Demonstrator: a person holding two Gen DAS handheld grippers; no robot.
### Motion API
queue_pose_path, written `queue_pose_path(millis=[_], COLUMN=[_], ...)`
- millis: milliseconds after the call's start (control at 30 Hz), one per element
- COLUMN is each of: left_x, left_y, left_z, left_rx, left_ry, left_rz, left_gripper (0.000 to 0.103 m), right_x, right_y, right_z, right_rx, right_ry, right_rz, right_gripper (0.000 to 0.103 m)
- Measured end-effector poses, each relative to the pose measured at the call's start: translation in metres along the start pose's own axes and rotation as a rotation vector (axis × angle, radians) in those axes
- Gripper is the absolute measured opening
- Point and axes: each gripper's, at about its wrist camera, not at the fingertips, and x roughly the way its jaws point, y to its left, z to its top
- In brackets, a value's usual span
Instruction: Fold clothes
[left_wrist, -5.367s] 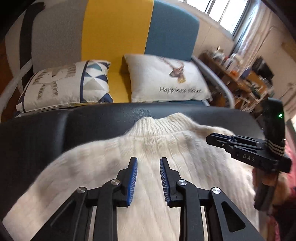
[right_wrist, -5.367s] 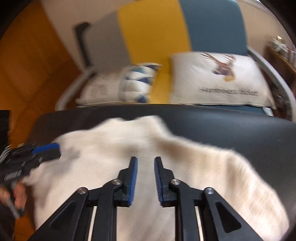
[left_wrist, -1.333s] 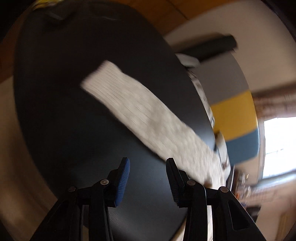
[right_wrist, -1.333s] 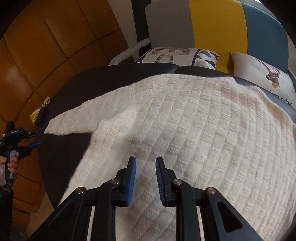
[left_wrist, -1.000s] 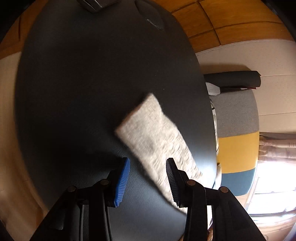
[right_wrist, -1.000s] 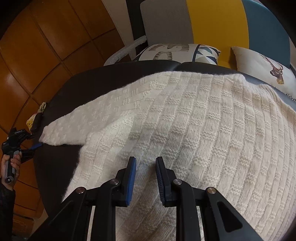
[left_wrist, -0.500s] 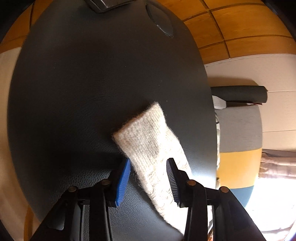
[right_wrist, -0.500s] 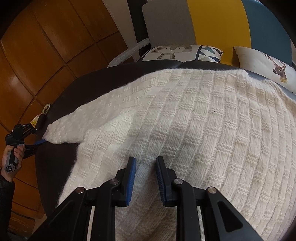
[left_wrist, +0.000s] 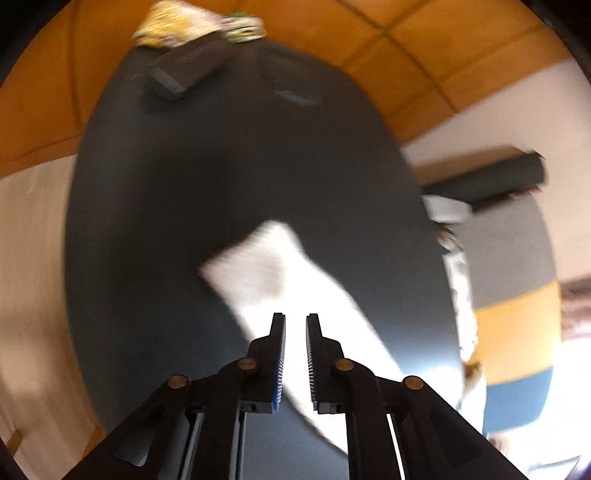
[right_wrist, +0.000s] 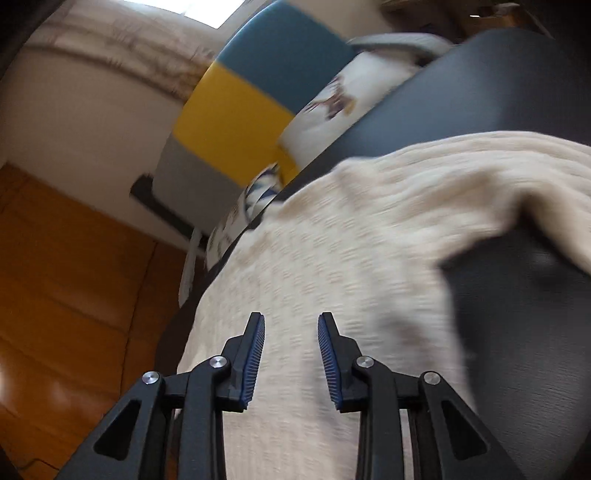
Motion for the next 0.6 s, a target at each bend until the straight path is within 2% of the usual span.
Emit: queue_pose_path(millis=[100,200,267,333,433,533,600], left_x=[-0.003,0.003,0.009,0.015,0.024,0.031,0.038], left_y=[-0.047,-0.101,-0.139,-0.177,-0.231,-0.27,-0.292], left_z=[-0.028,-0.076,-0.117,-0.165,-0.249,-0.34,-0.394], left_rx=[0.115,0.256,0.376,0.514,0.771,1.014,1.128], left_ry=[0.014,0.075,0.124,0.168,0.24,0.318,0.367], left_rz=[-0.056,-0.112,-0.141,-0.168,-0.202,-0.238,-0.258], left_gripper=[0.017,0.018,0.02,0.02,0.023,0.023,0.023], right_x=[-0.093,-0.168,-0.201,-0.216,-0.207,-0.163,-0.13], right_y=[-0.072,-0.141,-0.175,-0.193,-0.173,-0.128,-0.097], right_z=[0.01,-0.004,-0.017,-0.023,-0.007,0.027,0.051], right_rx=[0.199,0.419,0.524,0.556,0.378,0.119,-0.013], right_ry=[-0.17,-0.337,-0.417,-0.437,-0.357,-0.202,-0.145], right_rz=[-0.035,-0.068,-0.091,-0.136,-0.239,-0.259,-0.27], right_gripper=[0.032,0.033,0.035,0.035,0.034,0.034,0.033])
